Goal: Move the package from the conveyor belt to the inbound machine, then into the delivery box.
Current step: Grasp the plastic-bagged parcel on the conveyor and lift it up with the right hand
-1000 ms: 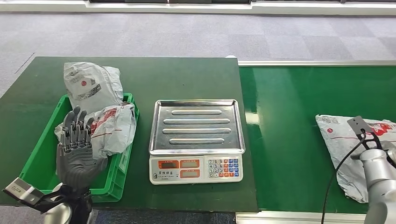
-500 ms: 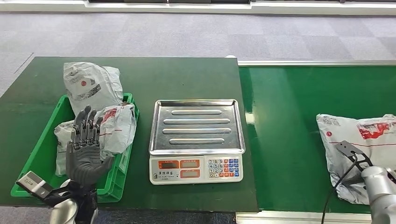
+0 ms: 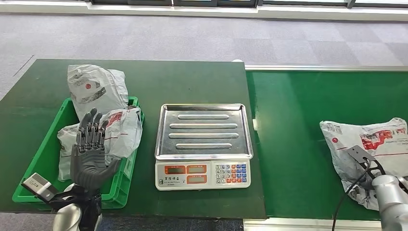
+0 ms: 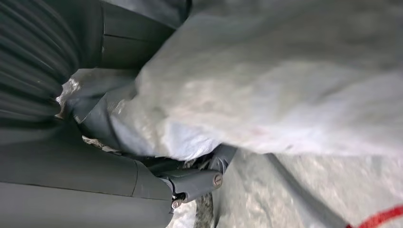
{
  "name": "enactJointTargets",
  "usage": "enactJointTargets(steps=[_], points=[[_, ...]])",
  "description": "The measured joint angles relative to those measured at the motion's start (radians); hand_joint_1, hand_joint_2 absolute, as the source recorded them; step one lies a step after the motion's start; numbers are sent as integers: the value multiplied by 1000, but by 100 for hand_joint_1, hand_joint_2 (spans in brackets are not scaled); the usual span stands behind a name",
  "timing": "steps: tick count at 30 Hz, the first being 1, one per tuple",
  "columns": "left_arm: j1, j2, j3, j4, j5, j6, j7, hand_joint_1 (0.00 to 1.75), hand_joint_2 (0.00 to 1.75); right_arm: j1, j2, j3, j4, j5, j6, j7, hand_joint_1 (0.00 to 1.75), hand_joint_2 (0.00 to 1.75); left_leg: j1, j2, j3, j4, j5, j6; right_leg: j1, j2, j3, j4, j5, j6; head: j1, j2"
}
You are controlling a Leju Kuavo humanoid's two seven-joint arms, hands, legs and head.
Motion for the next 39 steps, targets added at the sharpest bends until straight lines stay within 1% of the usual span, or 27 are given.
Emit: enactJointTargets(steps=[2,4,6,9,10,11,13,18,28,30,31,32,34,35,36,37,39], points=[[9,-1,0,-14,0,2,2,0,175,-6,11,-6,0,4,-74,-11,175,175,-1,0,-2,0,0,0,-1,0,-1,0,0,0,0,0],[22,-1,0,-29,0,10,3,0,175,-15,23,-11,-2,7,-176,-57,175,175,-1,0,-3,0,0,0,-2,0,-2,0,0,1,0,0],[40,-3,1,-50,0,21,6,0,175,-32,39,-17,-13,8,-316,-138,175,175,-2,1,-4,-1,0,1,-3,1,-3,0,1,1,0,0],[62,-10,1,-81,2,38,11,0,175,-66,72,-25,-64,-10,-537,-316,175,175,-3,1,0,-1,1,0,-3,1,-5,0,1,2,0,0],[67,-13,1,-88,2,44,11,0,175,-78,83,-27,-86,-19,-587,-364,175,175,-3,1,2,-1,2,0,-3,1,-6,0,1,2,0,0],[72,-15,1,-93,2,48,11,0,175,-90,93,-28,-106,-24,-614,-390,175,175,-3,0,4,-1,2,0,-3,1,-6,0,1,2,0,0],[78,-18,1,-100,3,53,11,0,175,-104,111,-28,-141,-34,-631,-406,175,175,-3,-2,4,-1,2,-1,-3,-2,-5,0,1,2,0,0],[84,-18,1,-110,3,56,9,0,175,-105,137,-29,-192,-47,-636,-414,175,175,-3,-3,2,-2,2,-1,-3,-3,-6,0,1,2,0,0],[89,-18,1,-111,3,59,8,0,175,-105,154,-29,-214,-48,-636,-416,175,175,-3,-3,2,-1,2,0,-3,-2,-6,0,1,2,0,0],[89,-18,1,-111,4,61,8,0,175,-105,157,-29,-218,-55,-643,-430,175,175,-3,-3,2,-2,2,0,-3,-2,-6,0,1,2,0,0],[89,-18,1,-111,4,63,7,0,175,-104,159,-29,-223,-69,-656,-460,175,175,-3,-3,2,-2,2,0,-3,-2,-6,0,1,2,0,0],[89,-18,1,-111,6,66,4,0,175,-102,163,-29,-234,-94,-678,-516,175,175,-3,-3,1,-2,2,0,-3,-2,-7,1,1,2,0,0],[88,-18,1,-109,11,75,-7,0,175,-95,185,-26,-288,-167,-724,-663,175,175,-3,-2,0,-2,2,-1,-3,-2,-7,1,1,2,0,0],[87,-18,0,-107,13,81,-14,0,175,-91,203,-21,-329,-201,-734,-723,175,175,-3,-1,0,-2,2,-1,-3,-1,-7,1,1,2,0,0],[84,-18,0,-103,16,86,-22,0,175,-87,224,-8,-380,-224,-723,-755,175,175,-3,-1,-1,-3,2,-1,-3,-1,-7,1,1,2,0,0],[80,-18,-1,-96,18,90,-31,0,175,-84,249,16,-435,-237,-692,-765,175,175,-3,0,-2,-3,2,-1,-3,0,-7,1,1,2,0,0],[64,-16,-3,-76,22,91,-50,0,175,-83,300,105,-544,-227,-579,-754,175,175,-3,4,-4,-5,2,-1,-3,4,-8,1,1,2,0,0]])
